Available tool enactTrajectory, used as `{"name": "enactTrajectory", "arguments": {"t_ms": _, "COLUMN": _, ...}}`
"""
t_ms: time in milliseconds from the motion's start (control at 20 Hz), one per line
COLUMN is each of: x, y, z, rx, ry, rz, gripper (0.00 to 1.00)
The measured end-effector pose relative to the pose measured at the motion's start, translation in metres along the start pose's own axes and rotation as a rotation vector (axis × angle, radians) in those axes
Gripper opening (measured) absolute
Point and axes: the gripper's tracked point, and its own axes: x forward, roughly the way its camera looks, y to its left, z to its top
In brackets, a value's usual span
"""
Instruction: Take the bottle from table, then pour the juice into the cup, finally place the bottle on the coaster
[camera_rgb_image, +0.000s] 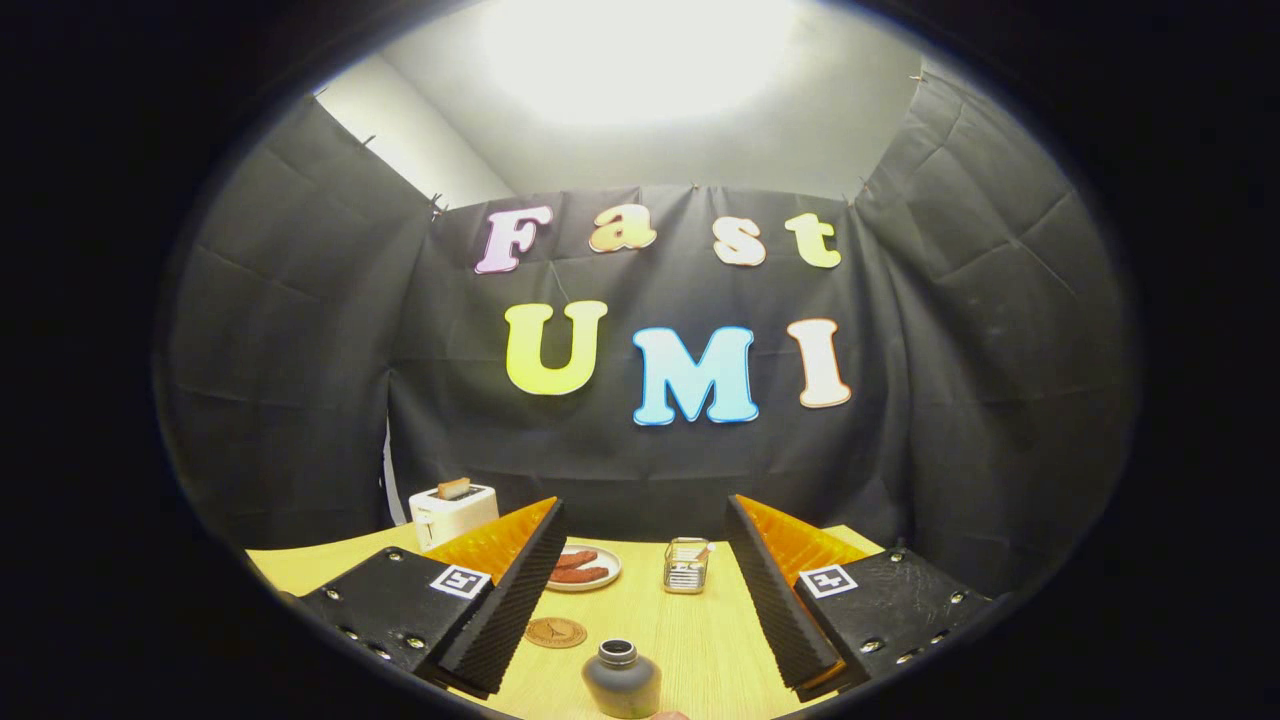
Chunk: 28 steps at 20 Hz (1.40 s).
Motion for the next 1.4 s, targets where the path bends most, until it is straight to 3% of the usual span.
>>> {"name": "enactTrajectory", "arguments": {"t_ms": 400, "x": 0.003, "y": 0.01, "z": -0.056, "rx": -0.016, "ry": 0.094, "rz": 0.078, "gripper": 0.97}}
{"name": "enactTrajectory", "arguments": {"t_ms": 1400, "x": -0.001, "y": 0.019, "z": -0.202, "rx": -0.012, "ry": 0.393, "rz": 0.178, "gripper": 0.97}}
